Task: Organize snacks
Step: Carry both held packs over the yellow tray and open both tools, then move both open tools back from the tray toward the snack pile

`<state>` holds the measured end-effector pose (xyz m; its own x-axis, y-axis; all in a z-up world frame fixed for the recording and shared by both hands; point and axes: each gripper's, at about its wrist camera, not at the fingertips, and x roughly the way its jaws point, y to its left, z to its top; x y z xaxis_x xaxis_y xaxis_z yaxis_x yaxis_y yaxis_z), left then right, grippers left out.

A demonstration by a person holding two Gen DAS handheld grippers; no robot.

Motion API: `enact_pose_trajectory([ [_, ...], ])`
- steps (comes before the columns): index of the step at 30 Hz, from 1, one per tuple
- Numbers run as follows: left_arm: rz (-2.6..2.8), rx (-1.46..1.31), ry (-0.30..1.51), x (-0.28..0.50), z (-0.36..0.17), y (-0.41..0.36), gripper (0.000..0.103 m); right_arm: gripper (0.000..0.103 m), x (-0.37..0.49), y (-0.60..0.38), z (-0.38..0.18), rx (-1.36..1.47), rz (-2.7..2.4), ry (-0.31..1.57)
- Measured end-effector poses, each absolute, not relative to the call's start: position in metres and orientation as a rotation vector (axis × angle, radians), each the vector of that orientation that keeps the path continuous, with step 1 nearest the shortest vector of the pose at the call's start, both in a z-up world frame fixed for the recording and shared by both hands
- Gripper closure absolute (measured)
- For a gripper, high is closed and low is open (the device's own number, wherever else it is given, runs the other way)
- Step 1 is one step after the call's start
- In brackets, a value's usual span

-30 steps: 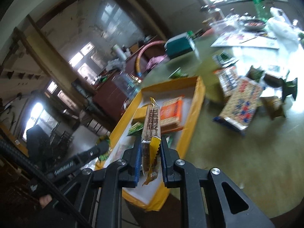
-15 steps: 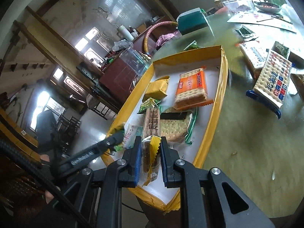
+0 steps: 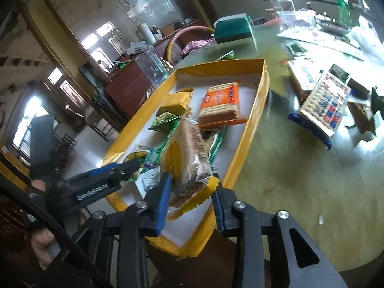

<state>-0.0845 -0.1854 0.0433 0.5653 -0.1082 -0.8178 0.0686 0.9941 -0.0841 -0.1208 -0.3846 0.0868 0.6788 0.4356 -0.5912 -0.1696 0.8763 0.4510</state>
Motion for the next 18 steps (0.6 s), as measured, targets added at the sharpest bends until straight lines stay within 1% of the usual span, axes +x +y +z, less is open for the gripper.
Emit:
enact_pose_trajectory([
  [2,-0.098,-0.043,0.957,-0.085,0.044,-0.186,0.033,0.058,-0.124,-0.384,0.09,0.338,0.313,0.743],
  [3,-0.095,-0.042,0.952,-0.085,0.045,-0.186,0.032,0.046,-0.127,-0.383,0.092,0.315,0.289,0.729],
  [4,-0.086,-0.036,0.946,-0.086,0.045,-0.187,0.032,0.039,-0.129,-0.383,0.094,0.287,0.278,0.719],
  [7,-0.069,-0.006,0.935,-0.087,0.046,-0.191,0.031,0.039,-0.134,-0.381,0.099,0.215,0.285,0.713],
  [10,-0.06,0.033,0.92,-0.088,0.047,-0.196,0.024,0.039,-0.141,-0.387,0.101,0.178,0.251,0.697],
  [11,-0.051,0.048,0.914,-0.089,0.047,-0.196,0.023,0.039,-0.143,-0.389,0.101,0.179,0.24,0.692],
  [13,-0.041,0.058,0.914,-0.088,0.048,-0.196,0.023,0.039,-0.145,-0.398,0.099,0.204,0.236,0.694],
  [18,-0.065,-0.038,0.877,-0.092,0.06,-0.191,0.023,0.039,-0.147,-0.425,0.093,0.303,0.244,0.696],
])
